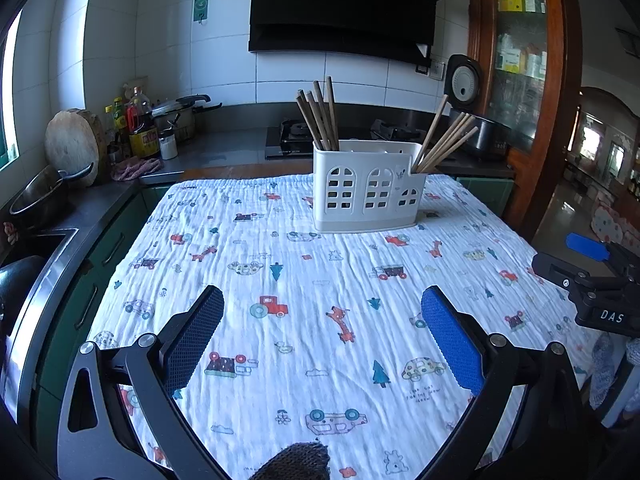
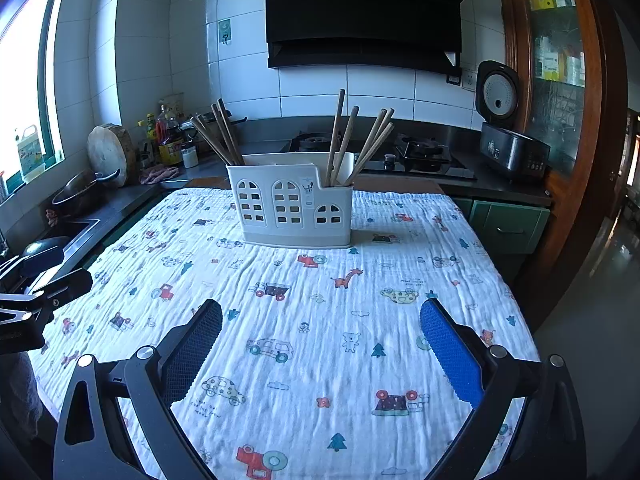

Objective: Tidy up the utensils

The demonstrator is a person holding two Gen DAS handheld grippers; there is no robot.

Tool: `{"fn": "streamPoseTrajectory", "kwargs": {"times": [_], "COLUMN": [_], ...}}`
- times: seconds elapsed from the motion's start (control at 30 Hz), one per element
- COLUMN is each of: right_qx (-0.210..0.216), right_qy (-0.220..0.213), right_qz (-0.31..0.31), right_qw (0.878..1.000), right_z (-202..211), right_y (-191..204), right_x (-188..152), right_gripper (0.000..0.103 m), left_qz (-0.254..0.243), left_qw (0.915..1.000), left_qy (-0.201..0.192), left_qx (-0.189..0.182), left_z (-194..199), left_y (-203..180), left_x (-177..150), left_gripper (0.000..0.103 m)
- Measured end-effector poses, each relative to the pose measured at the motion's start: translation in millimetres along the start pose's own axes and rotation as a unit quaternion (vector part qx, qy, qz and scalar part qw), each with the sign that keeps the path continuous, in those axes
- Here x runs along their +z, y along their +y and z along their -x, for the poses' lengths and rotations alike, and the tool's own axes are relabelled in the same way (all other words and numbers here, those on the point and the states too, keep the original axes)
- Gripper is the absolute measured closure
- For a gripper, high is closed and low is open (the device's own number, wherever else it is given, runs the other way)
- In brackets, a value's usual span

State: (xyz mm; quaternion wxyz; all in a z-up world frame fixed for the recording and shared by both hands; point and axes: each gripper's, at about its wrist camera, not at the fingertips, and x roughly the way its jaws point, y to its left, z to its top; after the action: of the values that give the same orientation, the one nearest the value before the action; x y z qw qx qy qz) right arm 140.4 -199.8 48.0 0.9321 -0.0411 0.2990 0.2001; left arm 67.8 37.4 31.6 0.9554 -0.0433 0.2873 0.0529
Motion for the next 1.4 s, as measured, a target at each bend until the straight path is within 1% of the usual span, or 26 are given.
{"fn": "streamPoseTrajectory", "kwargs": {"times": [1.13,1.4], "right_qx": [0.001,0.002], "right_qy": [0.007,0.008], "right_qz": [0.001,0.0], "right_qw": [1.0,1.0], "right_z": [-4.1,-4.7], "right_y": [2.0,1.4], "right_x": [-5.0,-6.8], "right_gripper": [0.007,0.007], "left_qz": [0.011,0.007], "left_qw": [0.9998,0.9999], "left_qy": [0.013,0.01], "left_qx": [-0.005,-0.008], "left_z": [-7.8,-7.4], "left_y": [1.5,-0.8], "left_x": [-6.0,-4.9], "left_gripper": [0.005,0.005]}}
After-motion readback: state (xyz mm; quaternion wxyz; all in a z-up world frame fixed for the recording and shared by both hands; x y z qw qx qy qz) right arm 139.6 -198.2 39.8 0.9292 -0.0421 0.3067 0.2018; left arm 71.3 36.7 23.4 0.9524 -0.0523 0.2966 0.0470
